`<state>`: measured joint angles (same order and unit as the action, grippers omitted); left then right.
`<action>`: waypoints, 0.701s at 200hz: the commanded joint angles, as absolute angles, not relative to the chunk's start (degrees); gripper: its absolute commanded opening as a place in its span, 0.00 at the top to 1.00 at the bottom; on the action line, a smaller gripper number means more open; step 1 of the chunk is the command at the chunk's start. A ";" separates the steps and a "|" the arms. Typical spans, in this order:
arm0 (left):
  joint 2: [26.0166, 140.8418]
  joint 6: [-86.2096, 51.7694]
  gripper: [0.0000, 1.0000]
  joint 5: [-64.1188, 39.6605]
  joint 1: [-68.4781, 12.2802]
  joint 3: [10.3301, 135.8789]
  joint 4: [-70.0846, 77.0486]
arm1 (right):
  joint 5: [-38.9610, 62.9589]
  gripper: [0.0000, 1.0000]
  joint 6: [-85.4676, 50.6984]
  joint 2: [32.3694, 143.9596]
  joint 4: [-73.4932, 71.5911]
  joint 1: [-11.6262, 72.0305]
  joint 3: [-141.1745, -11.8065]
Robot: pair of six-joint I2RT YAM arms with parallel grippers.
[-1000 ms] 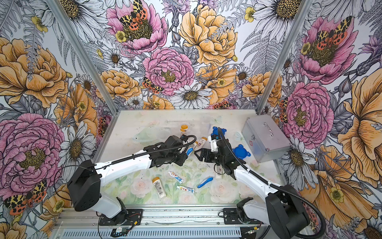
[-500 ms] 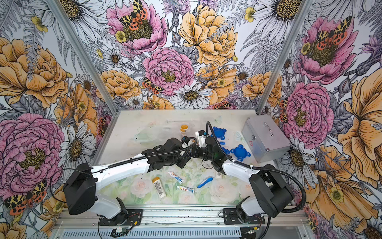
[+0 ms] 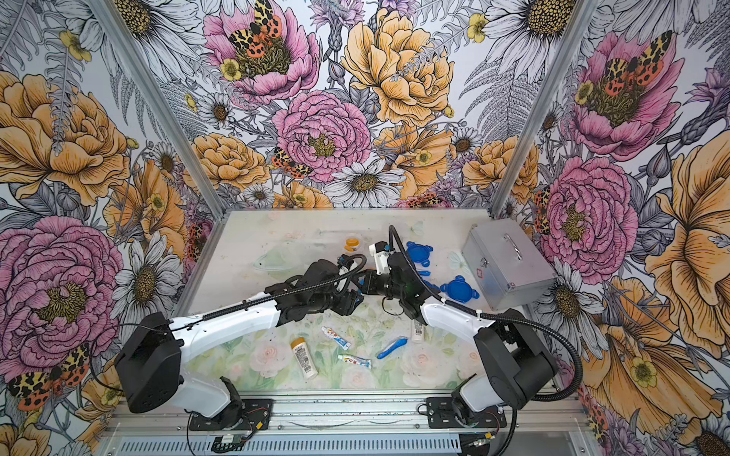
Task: Pack away toiletry kits
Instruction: Pick up the toiletry item from the center of the board, then place the toiletry item into the container.
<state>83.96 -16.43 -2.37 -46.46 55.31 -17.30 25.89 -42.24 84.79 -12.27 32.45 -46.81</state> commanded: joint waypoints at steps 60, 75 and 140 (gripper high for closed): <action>69.79 -22.37 0.12 -1.98 -37.30 46.06 -22.68 | 10.32 1.00 -13.41 99.99 11.91 32.78 -84.01; 68.25 -22.69 0.11 -2.54 -36.14 44.87 -22.67 | 8.61 1.00 -11.76 103.90 12.04 32.78 -88.38; 65.98 -21.73 0.11 -3.56 -34.80 44.30 -22.92 | 3.61 1.00 -7.28 112.16 12.94 32.39 -96.41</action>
